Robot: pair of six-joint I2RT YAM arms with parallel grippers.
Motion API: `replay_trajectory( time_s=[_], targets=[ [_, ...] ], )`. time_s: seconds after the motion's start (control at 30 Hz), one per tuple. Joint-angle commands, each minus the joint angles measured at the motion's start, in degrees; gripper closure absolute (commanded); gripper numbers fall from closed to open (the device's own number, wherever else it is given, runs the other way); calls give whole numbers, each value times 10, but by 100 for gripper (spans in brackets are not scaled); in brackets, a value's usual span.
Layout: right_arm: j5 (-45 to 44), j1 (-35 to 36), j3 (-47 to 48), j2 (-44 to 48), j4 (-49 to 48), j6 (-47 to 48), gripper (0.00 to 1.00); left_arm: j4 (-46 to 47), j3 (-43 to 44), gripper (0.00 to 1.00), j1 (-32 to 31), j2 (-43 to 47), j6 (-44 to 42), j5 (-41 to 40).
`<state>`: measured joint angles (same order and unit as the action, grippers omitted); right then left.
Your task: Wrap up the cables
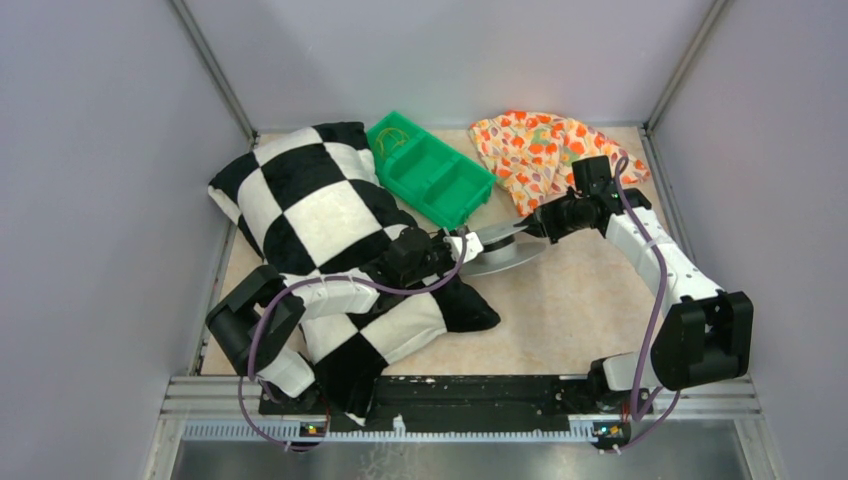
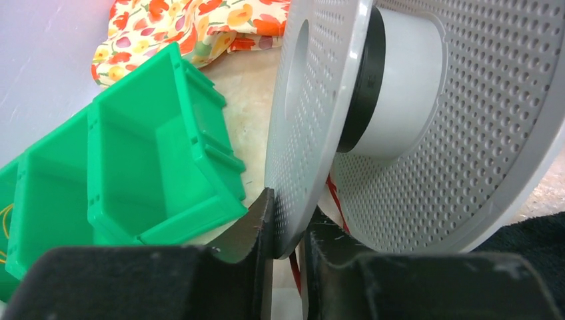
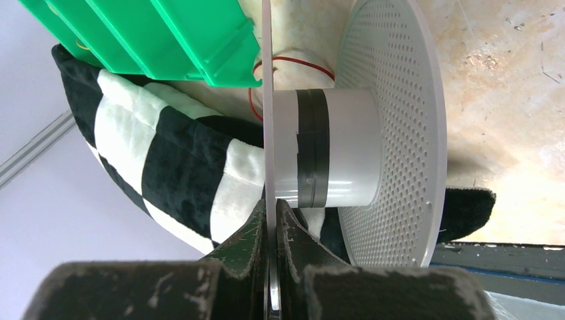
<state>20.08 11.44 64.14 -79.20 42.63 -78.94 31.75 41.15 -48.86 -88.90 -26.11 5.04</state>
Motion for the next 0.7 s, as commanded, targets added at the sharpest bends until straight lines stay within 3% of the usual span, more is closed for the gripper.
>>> replay_trajectory(
  time_s=[0.0,0.13,0.3,0.53,0.67],
  targets=[
    [-13,2,-7,-13,30,10,100,25,13,81,0,12,14,18],
    [-11,2,-7,-9,27,10,100,11,19,100,0,14,16,24],
    [-3,0,-16,-1,0,16,100,-34,44,100,1,16,21,28],
    [-39,-5,41,19,9,72,61,-96,68,100,10,31,54,23],
    [-48,-25,69,49,-9,116,44,-97,50,100,20,64,73,39]
  ],
)
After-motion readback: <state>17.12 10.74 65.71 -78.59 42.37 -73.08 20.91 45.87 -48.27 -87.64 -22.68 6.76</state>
